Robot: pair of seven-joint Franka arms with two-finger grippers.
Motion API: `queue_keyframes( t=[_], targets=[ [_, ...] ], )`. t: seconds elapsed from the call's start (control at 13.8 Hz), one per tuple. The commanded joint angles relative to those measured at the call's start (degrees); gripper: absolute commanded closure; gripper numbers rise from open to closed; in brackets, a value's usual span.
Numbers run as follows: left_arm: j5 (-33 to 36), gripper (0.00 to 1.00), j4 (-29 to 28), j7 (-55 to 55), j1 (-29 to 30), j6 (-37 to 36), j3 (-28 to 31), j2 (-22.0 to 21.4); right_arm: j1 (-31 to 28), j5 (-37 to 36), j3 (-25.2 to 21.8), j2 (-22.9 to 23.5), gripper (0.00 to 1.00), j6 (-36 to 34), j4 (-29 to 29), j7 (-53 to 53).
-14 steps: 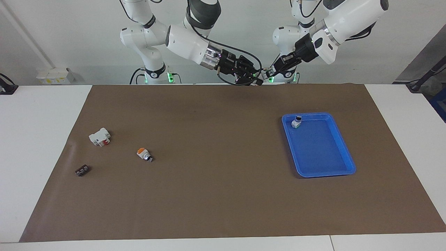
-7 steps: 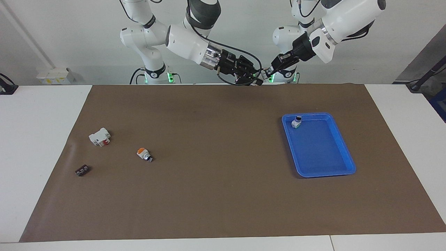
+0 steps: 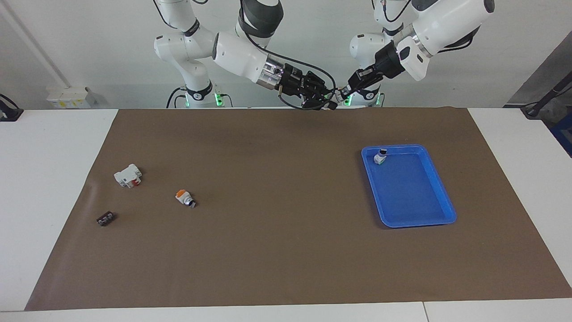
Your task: Turn and place switch with both arms
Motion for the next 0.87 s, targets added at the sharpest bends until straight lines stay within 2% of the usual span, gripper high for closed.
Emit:
queue_keyframes(
  t=[0.0,0.14,0.8],
  targets=[
    [-0.77,1.00,-3.05,0.50,-0.49,2.75,0.52,-2.06,-0.14,-0.30,0.09,0.04,1.00,-0.01,0.80,0.57],
    [-0.77,1.00,-3.05,-0.72,-0.32,2.66,0.61,-2.06,-0.14,-0.30,0.09,0.04,1.00,-0.10,0.80,0.57],
    [0.02,1.00,-2.61,-28.39,-0.58,0.55,-1.42,-2.06,-0.14,-0.30,0.09,0.04,1.00,-0.01,0.80,0.57]
  ],
)
